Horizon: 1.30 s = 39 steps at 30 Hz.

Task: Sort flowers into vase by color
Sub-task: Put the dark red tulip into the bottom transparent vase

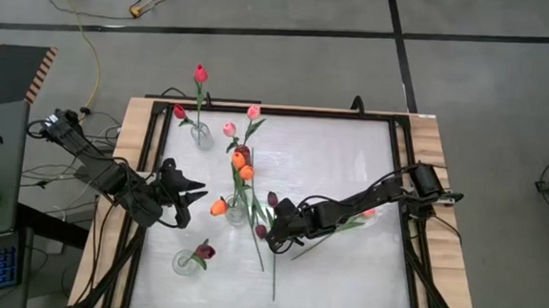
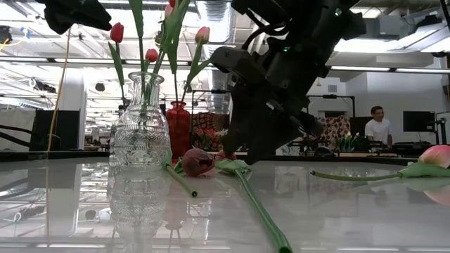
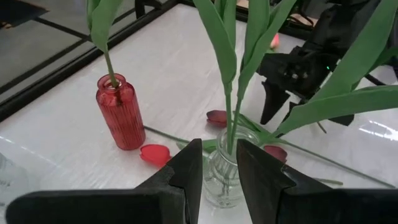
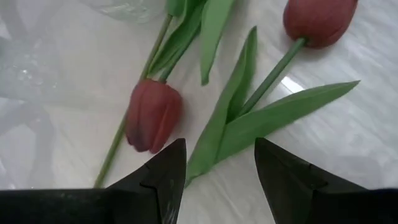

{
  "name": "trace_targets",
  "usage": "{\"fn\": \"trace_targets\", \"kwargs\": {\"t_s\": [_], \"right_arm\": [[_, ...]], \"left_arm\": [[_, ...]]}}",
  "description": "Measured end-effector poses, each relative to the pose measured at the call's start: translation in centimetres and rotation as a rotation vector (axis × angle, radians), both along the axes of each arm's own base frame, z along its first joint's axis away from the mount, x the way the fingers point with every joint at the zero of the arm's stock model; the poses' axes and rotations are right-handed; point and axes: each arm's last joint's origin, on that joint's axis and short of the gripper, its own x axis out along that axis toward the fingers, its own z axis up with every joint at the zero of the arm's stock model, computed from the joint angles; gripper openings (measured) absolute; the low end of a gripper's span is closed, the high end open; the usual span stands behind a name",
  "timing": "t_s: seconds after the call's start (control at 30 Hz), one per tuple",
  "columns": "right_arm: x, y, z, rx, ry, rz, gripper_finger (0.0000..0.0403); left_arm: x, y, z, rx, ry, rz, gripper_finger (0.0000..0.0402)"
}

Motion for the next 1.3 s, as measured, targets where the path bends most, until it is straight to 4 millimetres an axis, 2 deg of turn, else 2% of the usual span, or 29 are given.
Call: {"fn": "trace_targets", "kwargs": {"t_s": [0.83, 1.0, 1.3], "right_arm": [[0.6, 0.3, -2.6, -0.023, 0.018, -0.087, 0.0208], [0.7, -0.4, -2.7, -0.029, 0.024, -0.101, 0.0176], [0.9, -1.3, -2.8, -0.037, 0.035, -0.097, 0.0082]], "left_arm": [[0.0, 0.0, 0.0, 0.001, 0.0, 0.001, 0.0086], [0.0, 0.0, 0.0, 0.002, -0.001, 0.002, 0.0086], [0.0, 0.0, 0.0, 0.004, -0.002, 0.003, 0.0086]]}}
